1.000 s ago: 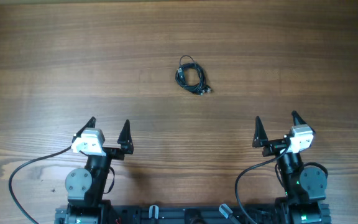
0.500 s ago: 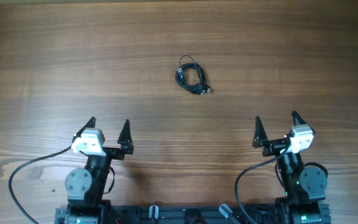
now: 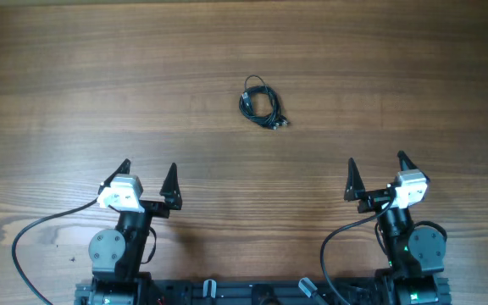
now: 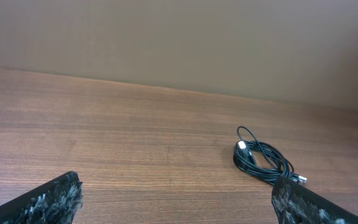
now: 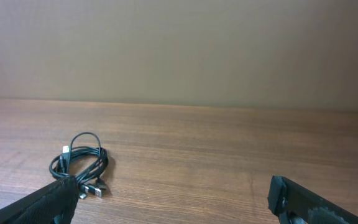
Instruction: Untangle cables
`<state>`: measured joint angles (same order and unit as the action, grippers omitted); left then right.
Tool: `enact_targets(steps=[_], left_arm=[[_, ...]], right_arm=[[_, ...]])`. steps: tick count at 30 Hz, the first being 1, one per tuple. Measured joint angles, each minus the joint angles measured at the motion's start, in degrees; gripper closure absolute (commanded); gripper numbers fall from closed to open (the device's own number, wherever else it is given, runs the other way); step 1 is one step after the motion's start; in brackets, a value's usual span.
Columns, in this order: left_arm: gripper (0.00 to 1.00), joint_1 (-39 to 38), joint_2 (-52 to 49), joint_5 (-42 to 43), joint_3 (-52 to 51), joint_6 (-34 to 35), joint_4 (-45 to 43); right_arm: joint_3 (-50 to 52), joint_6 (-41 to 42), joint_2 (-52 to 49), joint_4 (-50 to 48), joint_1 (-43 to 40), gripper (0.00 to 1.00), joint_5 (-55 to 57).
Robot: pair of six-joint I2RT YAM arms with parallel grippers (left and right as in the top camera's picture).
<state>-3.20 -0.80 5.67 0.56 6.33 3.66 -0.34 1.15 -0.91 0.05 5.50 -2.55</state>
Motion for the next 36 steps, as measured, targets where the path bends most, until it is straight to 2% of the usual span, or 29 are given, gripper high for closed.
enact_targets(steps=[23,33,36], left_arm=[[0.00,0.00,0.00,0.02,0.00,0.26,-0.02],[0.00,0.00,-0.20,1.31,0.00,7.30,-0.13],[0.00,0.00,-1.25,1.33,0.37,8.02,1.16]], right_arm=[[0.00,0.04,0.00,0.00,0.00,0.00,0.00],[-0.02,9.40,-1.38,0.24,0.00,0.00,0.00],[-0.44,10.64,-4.20,3.63,0.00,0.00,0.00]])
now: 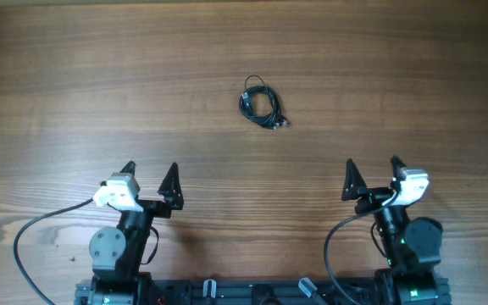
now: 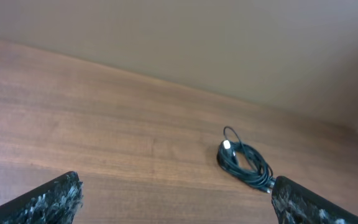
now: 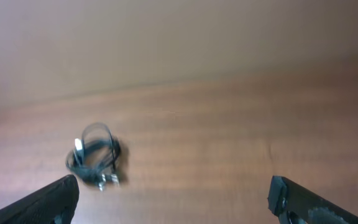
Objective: Untangle cables
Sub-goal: 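Raise both arms and move the right gripper onto the black cable coil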
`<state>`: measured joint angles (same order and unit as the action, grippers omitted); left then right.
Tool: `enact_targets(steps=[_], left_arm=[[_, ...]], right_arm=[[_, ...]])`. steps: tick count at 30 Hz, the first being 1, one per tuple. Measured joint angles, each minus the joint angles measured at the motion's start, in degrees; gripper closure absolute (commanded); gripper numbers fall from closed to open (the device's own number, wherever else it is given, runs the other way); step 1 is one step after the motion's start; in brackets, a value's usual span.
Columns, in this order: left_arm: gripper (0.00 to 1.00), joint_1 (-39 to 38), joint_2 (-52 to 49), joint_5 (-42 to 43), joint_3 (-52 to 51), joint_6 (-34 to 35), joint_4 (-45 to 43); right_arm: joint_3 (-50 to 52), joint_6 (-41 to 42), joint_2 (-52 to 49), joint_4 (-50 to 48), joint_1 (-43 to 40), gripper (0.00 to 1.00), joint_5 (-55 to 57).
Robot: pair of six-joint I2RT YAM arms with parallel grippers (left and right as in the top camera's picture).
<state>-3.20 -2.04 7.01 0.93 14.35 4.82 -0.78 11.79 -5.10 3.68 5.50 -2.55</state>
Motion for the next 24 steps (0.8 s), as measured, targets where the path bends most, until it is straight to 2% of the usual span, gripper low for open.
enact_targets(steps=[5,13,19,24], left_arm=[[0.00,0.00,-4.42,0.24,2.89,0.20,5.62],[0.00,0.00,-18.43,0.39,10.05,0.20,6.47],[0.00,0.00,-33.66,0.37,20.59,0.20,10.45],[0.00,0.00,-46.27,1.03,33.53,0.24,19.17]], right_arm=[[-2.67,0.79,-7.19,0.61,0.00,0.00,-0.02],[-11.28,1.03,-23.06,2.73,0.00,0.00,-0.02],[-22.91,1.03,-35.69,12.37,0.00,0.00,-0.39],[-32.02,0.48,-43.69,21.33,0.00,0.00,-0.74]])
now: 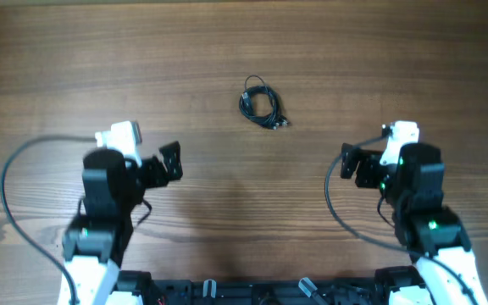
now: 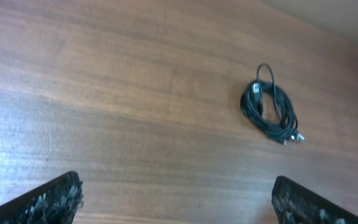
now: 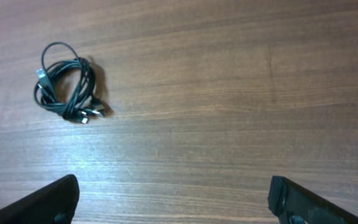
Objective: Untangle cables
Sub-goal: 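Raise both arms and move the right gripper onto the black cable coil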
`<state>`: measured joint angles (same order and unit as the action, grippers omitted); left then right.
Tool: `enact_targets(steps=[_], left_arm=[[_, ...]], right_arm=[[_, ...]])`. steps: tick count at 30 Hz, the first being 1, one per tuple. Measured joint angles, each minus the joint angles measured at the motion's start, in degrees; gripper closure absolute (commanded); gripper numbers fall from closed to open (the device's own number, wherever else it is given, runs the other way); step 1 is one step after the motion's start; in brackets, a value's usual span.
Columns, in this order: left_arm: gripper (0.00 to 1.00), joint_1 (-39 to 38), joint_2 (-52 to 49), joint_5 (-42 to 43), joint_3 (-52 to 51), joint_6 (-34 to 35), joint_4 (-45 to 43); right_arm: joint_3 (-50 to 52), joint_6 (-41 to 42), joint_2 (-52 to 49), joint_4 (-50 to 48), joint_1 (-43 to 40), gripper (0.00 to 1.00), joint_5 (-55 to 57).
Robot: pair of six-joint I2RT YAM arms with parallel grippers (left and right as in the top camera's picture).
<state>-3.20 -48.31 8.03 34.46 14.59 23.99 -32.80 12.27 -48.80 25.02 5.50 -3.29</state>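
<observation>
A small black cable bundle [image 1: 261, 102], coiled and tangled with plug ends poking out at its lower right, lies on the wooden table's far middle. It shows at the upper right in the left wrist view [image 2: 269, 112] and at the upper left in the right wrist view [image 3: 64, 90]. My left gripper [image 1: 146, 161] hangs open above bare wood, well short and left of the bundle [image 2: 176, 194]. My right gripper [image 1: 373, 159] is also open over bare wood, short and right of it [image 3: 173, 194]. Neither touches the cable.
The wooden table [image 1: 413, 59] stretches wide on all sides of the bundle. The arm bases and their own grey supply cables [image 1: 19, 229] sit along the near edge.
Both arms have come up and forward from the near edge and now tilt down at the table. The cable bundle lies where it was. Both grippers stay open.
At first both arms sat low at the near edge, grippers open and facing level across the table. Then they had tipped slightly. Now they stand further forward on either side, looking down on the unmoved bundle.
</observation>
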Motion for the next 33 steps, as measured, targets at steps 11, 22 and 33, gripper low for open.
enact_targets(steps=[11,22,33], left_arm=[[0.00,0.00,-13.77,4.83,19.02,0.46,23.98],[0.00,0.00,-13.75,9.07,19.08,2.45,20.79],[0.00,0.00,-15.06,5.53,19.08,2.54,22.32]], right_arm=[[-21.11,-1.03,-12.61,23.87,0.00,0.00,0.09],[-21.38,-1.20,-12.79,20.98,0.00,0.00,-6.12],[-28.74,-1.20,-20.72,23.10,1.99,0.01,-8.70]])
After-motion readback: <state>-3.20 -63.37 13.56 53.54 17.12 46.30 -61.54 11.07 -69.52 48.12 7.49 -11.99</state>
